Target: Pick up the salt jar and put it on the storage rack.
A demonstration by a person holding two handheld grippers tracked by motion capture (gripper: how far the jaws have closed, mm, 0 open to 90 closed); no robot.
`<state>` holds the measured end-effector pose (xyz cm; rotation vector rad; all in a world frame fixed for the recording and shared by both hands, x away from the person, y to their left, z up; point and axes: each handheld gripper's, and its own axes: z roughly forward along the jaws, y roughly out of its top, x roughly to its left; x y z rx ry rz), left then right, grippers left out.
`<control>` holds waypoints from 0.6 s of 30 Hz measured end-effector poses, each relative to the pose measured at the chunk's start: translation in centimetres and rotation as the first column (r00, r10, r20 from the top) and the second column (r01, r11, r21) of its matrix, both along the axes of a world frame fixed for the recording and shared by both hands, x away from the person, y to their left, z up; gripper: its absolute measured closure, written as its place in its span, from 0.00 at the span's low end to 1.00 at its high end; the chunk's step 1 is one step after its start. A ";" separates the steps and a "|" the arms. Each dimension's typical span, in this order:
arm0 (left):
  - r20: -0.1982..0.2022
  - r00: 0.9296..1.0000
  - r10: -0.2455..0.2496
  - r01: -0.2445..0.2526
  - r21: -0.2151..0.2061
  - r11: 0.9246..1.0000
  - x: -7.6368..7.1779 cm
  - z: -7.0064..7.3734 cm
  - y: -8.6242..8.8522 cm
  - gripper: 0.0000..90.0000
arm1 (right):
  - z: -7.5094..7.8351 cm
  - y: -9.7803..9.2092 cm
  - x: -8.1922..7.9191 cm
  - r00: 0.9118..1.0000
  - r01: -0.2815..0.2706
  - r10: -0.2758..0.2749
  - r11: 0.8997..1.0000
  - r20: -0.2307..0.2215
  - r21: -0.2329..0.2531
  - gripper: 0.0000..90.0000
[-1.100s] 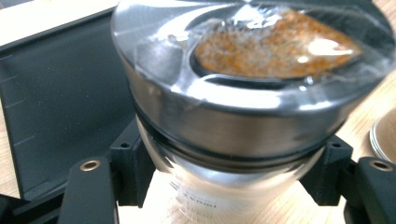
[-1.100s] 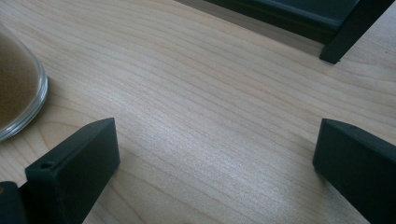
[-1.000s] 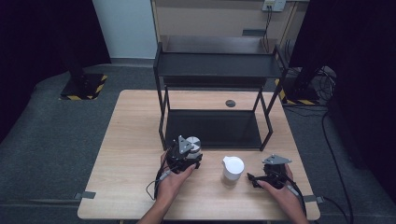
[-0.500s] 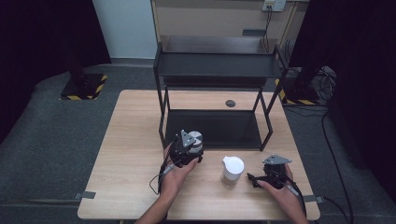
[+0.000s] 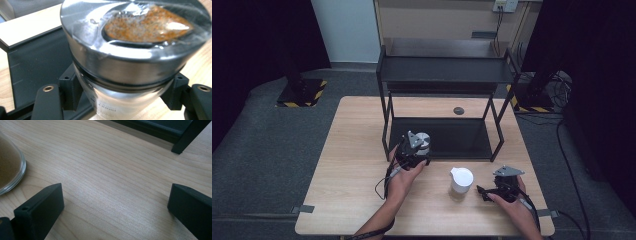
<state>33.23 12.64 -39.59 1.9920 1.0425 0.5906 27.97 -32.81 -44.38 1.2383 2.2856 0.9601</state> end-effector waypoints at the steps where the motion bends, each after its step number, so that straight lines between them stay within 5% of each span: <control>1: -0.002 1.000 0.000 0.000 0.004 1.000 0.2 0.1 -0.1 0.33 | 0.0 0.0 0.0 1.000 0.000 0.000 1.000 0.000 0.000 0.01; 18: -0.016 0.999 0.035 -0.035 0.015 0.999 3.4 -0.5 -1.5 0.33 | 0.0 0.0 0.0 1.000 -0.002 0.002 1.000 0.000 0.000 0.01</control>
